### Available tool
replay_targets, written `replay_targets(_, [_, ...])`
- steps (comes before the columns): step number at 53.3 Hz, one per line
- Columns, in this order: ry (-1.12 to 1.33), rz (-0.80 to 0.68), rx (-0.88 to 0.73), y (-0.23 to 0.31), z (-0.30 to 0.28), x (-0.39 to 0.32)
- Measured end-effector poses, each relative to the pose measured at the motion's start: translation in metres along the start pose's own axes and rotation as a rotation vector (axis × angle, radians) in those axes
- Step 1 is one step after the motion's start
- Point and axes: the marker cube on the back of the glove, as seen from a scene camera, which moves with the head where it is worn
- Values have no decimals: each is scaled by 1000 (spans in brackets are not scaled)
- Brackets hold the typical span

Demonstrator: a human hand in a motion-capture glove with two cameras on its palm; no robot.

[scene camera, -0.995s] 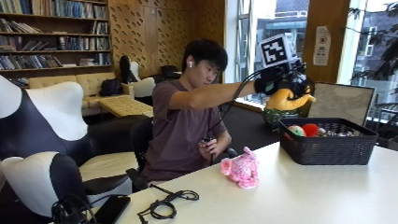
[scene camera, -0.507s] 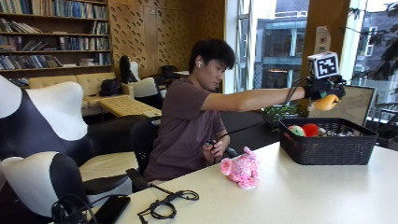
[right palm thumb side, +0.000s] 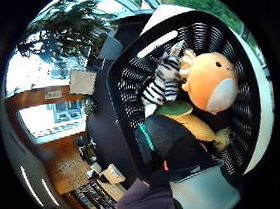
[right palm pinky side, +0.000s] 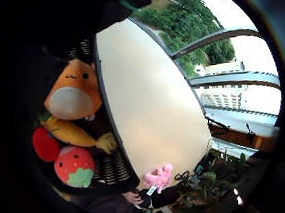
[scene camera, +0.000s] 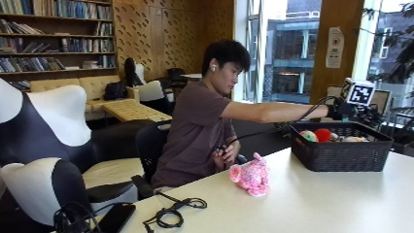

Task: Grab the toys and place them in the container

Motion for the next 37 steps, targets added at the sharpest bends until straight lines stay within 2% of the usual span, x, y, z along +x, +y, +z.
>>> replay_targets(2, [38,71,-4,2,-3,4])
replay_targets(6, [-20,-9,10,13,-14,-1])
replay_targets(10, [59,117,34,27,-26,19])
replay_targets(13, [83,129,46,42,-37,34])
replay_targets(17, [134,215,88,60,-52,48])
replay_targets(22, [173,367,151,97,-76,81])
replay_targets(28, [151,178,168,153,-93,107])
replay_targets(37, [158,201,164,237,-93,165])
